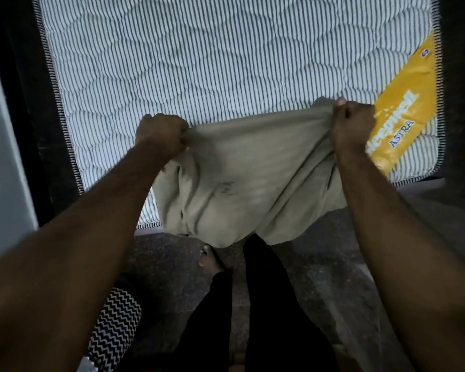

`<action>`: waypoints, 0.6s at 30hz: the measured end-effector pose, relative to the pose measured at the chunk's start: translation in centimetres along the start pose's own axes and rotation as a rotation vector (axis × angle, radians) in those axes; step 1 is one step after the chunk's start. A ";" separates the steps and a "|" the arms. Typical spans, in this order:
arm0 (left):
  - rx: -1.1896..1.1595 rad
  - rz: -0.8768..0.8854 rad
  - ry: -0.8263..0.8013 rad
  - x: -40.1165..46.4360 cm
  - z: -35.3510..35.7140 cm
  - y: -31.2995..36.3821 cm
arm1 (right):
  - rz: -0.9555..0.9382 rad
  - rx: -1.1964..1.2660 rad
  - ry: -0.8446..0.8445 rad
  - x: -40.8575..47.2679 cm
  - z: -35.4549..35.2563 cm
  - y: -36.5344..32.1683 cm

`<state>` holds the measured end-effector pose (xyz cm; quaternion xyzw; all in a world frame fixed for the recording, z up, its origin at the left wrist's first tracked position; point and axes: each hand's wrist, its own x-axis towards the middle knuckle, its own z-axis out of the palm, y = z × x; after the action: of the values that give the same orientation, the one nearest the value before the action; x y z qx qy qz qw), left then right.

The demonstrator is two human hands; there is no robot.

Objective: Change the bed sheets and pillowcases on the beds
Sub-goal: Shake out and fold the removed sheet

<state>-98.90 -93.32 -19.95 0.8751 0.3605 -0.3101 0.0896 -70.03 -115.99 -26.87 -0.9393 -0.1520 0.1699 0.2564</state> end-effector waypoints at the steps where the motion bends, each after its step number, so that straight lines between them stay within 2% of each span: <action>1: 0.022 -0.065 0.042 -0.1 0.7 -0.2 | 0.007 -0.102 0.031 -0.1 0.2 0.2; 2: 0.002 -0.151 0.097 -0.2 1.4 -0.3 | 0.006 -0.126 0.048 -0.4 0.5 0.3; 4: -0.215 -0.374 0.190 -1.0 2.8 0.0 | -0.017 -0.132 0.044 -1.7 0.4 -0.7; 7: -0.854 -0.686 0.196 -3.1 5.4 0.3 | 0.122 -0.072 -0.077 -4.8 0.1 -1.8; 9: -1.174 -0.785 0.177 -5.2 7.4 0.4 | 0.175 -0.125 -0.104 -7.5 0.1 -1.7; 10: -1.193 -0.786 0.146 -6.4 8.4 0.7 | 0.171 -0.168 -0.121 -8.8 0.0 -1.3; 13: -1.047 -0.681 0.065 -8.9 11.4 1.4 | 0.168 -0.187 -0.207 -11.0 0.0 -0.5; 16: -0.995 -0.621 0.034 -9.4 12.6 2.6 | 0.104 0.015 -0.336 -12.7 0.9 -0.8; 18: -1.024 -0.563 -0.017 -9.3 13.3 3.1 | 0.025 0.134 -0.484 -13.7 1.6 -1.2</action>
<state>-108.27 -106.02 -25.06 0.5883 0.6824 -0.1152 0.4183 -83.20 -119.38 -24.26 -0.8541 -0.1857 0.4026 0.2721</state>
